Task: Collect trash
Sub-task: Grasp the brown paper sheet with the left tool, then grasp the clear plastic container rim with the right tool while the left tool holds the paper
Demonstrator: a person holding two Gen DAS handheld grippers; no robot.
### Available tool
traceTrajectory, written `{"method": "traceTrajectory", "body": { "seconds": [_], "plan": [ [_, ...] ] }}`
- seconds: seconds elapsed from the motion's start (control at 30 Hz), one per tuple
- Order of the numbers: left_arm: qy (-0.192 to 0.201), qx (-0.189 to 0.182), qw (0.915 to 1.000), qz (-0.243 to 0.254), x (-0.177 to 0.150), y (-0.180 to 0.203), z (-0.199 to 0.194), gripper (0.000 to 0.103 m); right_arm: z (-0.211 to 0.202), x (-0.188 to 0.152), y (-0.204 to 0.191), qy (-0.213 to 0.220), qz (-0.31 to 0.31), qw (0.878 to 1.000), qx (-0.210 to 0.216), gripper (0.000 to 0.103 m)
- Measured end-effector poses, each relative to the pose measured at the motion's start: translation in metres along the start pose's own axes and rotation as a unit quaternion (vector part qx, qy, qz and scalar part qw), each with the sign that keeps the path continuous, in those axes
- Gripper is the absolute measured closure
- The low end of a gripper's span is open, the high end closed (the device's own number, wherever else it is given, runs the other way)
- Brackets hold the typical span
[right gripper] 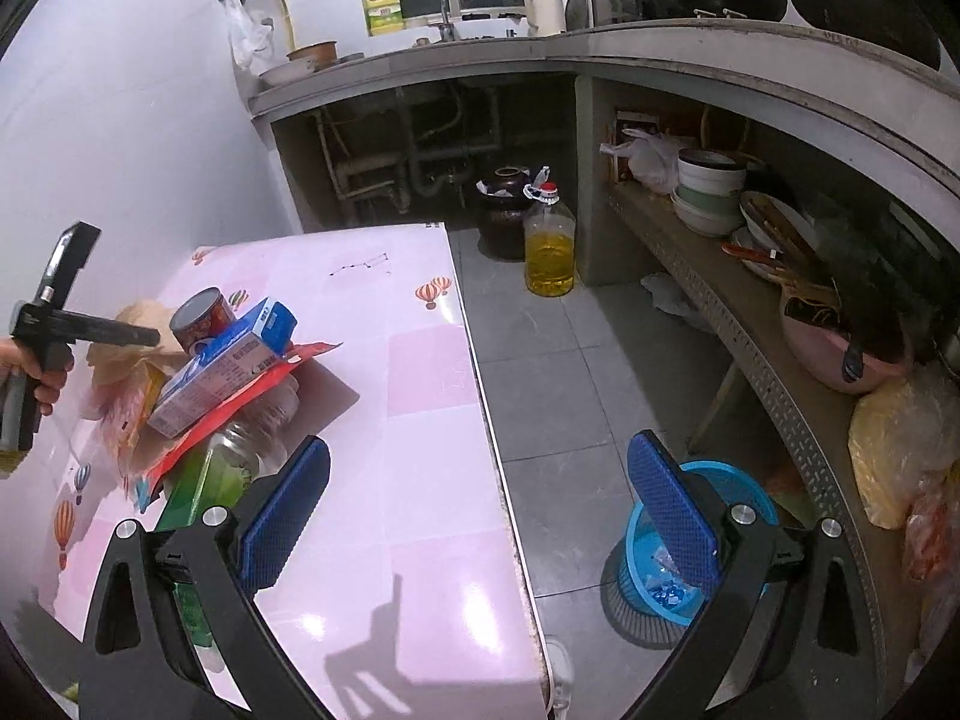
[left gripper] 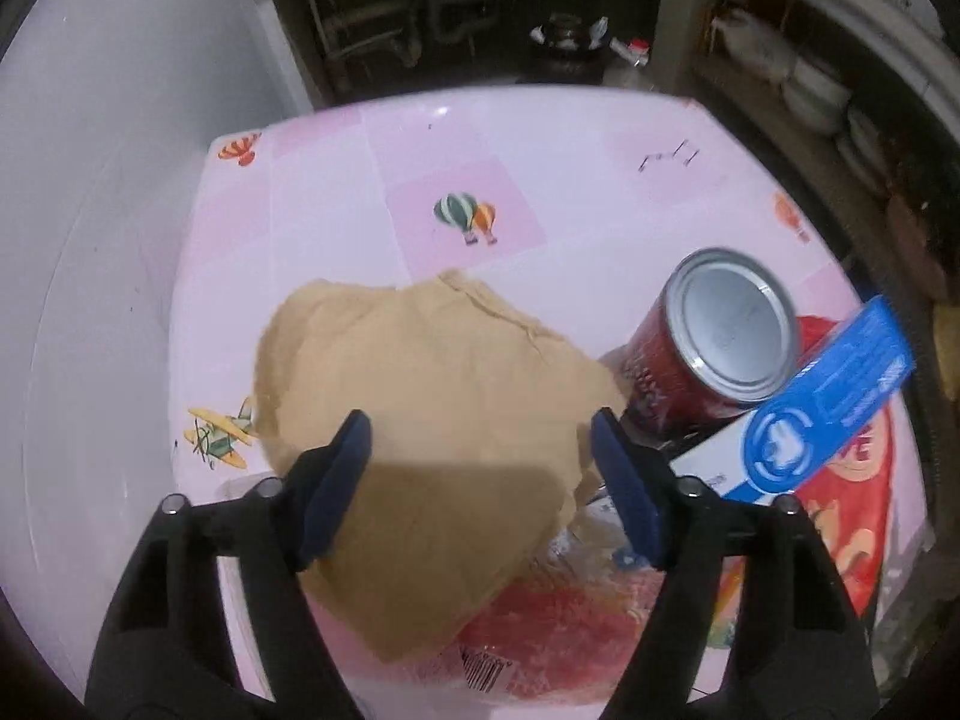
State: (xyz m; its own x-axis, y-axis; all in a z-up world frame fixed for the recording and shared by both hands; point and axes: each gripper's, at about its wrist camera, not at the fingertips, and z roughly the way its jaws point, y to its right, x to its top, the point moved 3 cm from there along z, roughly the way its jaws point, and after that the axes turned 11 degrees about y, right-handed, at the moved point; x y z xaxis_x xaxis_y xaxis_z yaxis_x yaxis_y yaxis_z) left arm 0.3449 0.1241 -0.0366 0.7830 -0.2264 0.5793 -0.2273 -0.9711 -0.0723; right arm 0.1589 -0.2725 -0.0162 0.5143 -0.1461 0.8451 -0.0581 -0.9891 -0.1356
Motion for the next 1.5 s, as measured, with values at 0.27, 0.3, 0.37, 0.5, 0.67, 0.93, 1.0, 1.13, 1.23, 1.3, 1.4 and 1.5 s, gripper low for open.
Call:
{"method": "traceTrajectory", "body": {
  "seconds": [0.27,0.3,0.37,0.5,0.67,0.93,1.0,1.13,1.23,1.3,1.4,1.5],
  "plan": [
    [-0.011,0.004,0.9999,0.003,-0.009,0.012,0.007,0.08,0.004,-0.003,0.002,-0.007,0.009,1.0,0.004,0.007],
    [-0.007,0.004,1.0,0.003,-0.009,0.011,0.006,0.086,0.004,-0.002,0.003,-0.007,0.01,1.0,0.004,0.007],
    [0.002,0.002,1.0,0.001,-0.008,0.011,0.004,0.094,0.004,-0.002,0.004,-0.006,0.011,1.0,0.003,0.007],
    [0.036,-0.002,0.9993,-0.007,-0.004,0.007,-0.009,0.1,0.004,-0.004,0.006,-0.009,0.016,1.0,0.003,0.007],
    [0.101,0.0,0.9946,-0.024,0.004,0.001,-0.041,0.102,0.003,-0.004,0.007,-0.006,0.022,1.0,0.002,0.007],
    [0.199,-0.018,0.9768,-0.077,-0.004,-0.003,-0.117,0.102,0.002,0.002,0.002,-0.002,0.026,0.999,0.019,0.007],
    [0.218,-0.027,0.971,-0.094,-0.012,-0.003,-0.139,0.102,0.001,0.006,-0.003,0.0,0.023,0.999,0.027,0.007],
    [0.252,-0.044,0.9587,-0.125,-0.034,-0.005,-0.181,0.102,0.002,0.016,-0.02,0.005,0.012,0.999,0.053,0.007],
    [0.264,-0.063,0.9514,-0.145,-0.056,-0.006,-0.205,0.102,0.003,0.024,-0.034,0.009,0.005,0.997,0.078,0.007],
    [0.269,-0.071,0.9476,-0.156,-0.072,-0.007,-0.216,0.102,0.006,0.033,-0.049,0.009,0.003,0.995,0.104,0.006],
    [0.267,-0.076,0.9422,-0.188,-0.106,-0.012,-0.224,0.102,0.01,0.048,-0.075,0.01,-0.003,0.989,0.146,0.007],
    [0.255,-0.065,0.9403,-0.216,-0.139,-0.018,-0.221,0.102,0.012,0.063,-0.107,0.005,-0.003,0.979,0.203,0.007]
  ]
}}
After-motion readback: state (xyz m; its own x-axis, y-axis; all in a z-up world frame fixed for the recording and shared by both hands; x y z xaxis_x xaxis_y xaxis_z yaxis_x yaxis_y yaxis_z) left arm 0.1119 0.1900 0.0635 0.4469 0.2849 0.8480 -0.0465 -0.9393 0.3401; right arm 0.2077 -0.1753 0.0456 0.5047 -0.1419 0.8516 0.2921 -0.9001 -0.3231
